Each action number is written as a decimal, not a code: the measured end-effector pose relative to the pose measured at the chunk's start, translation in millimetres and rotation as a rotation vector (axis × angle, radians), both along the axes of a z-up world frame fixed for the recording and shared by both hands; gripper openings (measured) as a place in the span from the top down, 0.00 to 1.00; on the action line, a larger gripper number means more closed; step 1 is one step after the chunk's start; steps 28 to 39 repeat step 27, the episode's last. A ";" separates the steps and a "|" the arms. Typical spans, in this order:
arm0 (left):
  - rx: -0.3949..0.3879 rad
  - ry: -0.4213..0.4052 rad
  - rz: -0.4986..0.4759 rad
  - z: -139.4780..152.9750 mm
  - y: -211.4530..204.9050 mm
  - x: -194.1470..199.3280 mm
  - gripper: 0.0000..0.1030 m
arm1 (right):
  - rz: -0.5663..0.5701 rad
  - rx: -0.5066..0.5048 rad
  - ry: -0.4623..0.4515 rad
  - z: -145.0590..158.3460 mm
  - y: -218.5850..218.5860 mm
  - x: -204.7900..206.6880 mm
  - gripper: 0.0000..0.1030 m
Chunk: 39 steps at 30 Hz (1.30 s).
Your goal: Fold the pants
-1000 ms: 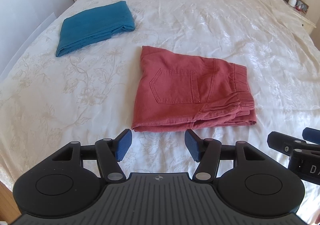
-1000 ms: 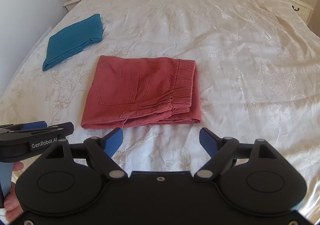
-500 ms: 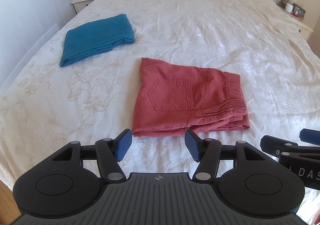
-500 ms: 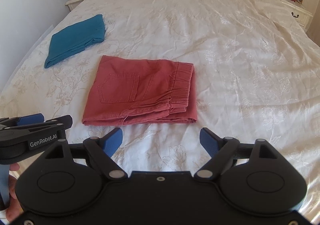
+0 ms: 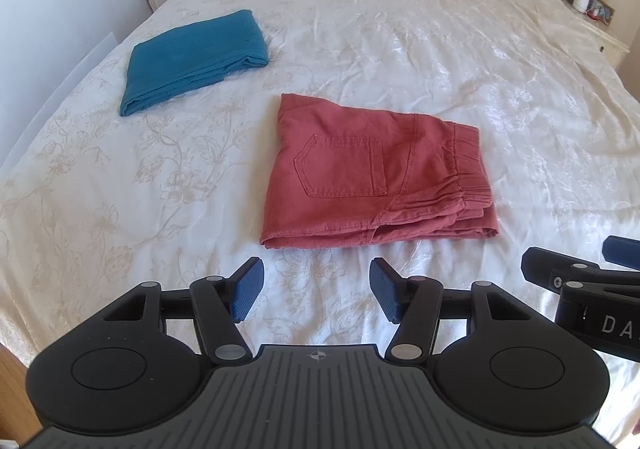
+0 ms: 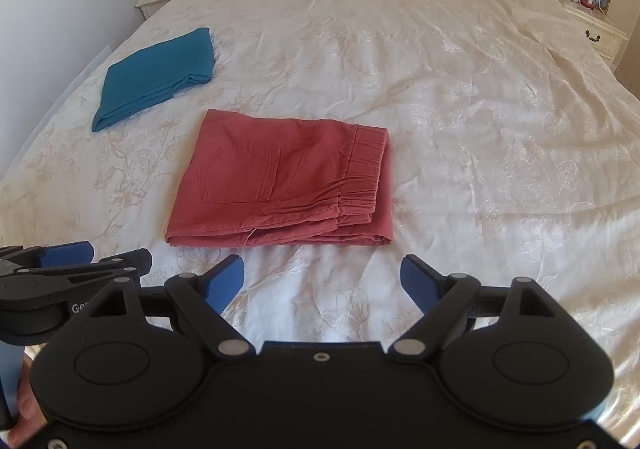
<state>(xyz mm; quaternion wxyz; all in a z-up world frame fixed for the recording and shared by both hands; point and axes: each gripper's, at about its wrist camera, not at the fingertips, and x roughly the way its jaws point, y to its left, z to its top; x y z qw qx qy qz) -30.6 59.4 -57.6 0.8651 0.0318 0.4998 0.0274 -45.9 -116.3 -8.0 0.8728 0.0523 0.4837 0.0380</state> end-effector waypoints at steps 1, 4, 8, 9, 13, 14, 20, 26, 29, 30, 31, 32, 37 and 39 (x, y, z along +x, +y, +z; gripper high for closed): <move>0.001 0.001 0.000 -0.1 0.1 -0.1 0.45 | 0.001 0.000 0.002 -0.2 0.0 -0.2 0.16; 0.002 0.004 0.001 -0.7 -0.5 -2.0 0.45 | 0.011 0.001 0.006 -1.8 -0.2 -1.2 0.16; 0.005 0.013 0.004 -1.6 -0.8 -3.8 0.45 | 0.017 0.002 0.012 -3.6 -0.7 -2.2 0.16; 0.006 0.014 0.003 -1.9 -0.9 -4.2 0.45 | 0.019 0.001 0.014 -4.3 -0.9 -2.2 0.16; 0.008 0.016 0.004 -1.9 -2.0 -6.0 0.45 | 0.027 -0.005 0.025 -7.1 -2.6 -1.9 0.16; 0.008 0.015 0.004 -1.7 -2.3 -6.5 0.45 | 0.028 -0.005 0.026 -7.5 -2.9 -2.0 0.16; 0.011 0.018 0.004 -1.2 -3.6 -7.6 0.44 | 0.030 -0.002 0.029 -8.4 -4.1 -2.9 0.16; 0.015 0.014 0.006 -0.4 -4.5 -10.0 0.44 | 0.031 0.003 0.031 -10.4 -5.3 -4.7 0.16; 0.016 0.016 0.005 -0.8 -4.2 -9.2 0.44 | 0.032 0.004 0.031 -10.6 -5.7 -4.8 0.16; 0.016 0.016 0.005 -0.8 -4.2 -9.2 0.44 | 0.032 0.004 0.031 -10.6 -5.7 -4.8 0.16; 0.016 0.016 0.005 -0.8 -4.2 -9.2 0.44 | 0.032 0.004 0.031 -10.6 -5.7 -4.8 0.16; 0.016 0.016 0.005 -0.8 -4.2 -9.2 0.44 | 0.032 0.004 0.031 -10.6 -5.7 -4.8 0.16; 0.016 0.016 0.005 -0.8 -4.2 -9.2 0.44 | 0.032 0.004 0.031 -10.6 -5.7 -4.8 0.16; 0.016 0.016 0.005 -0.8 -4.2 -9.2 0.44 | 0.032 0.004 0.031 -10.6 -5.7 -4.8 0.16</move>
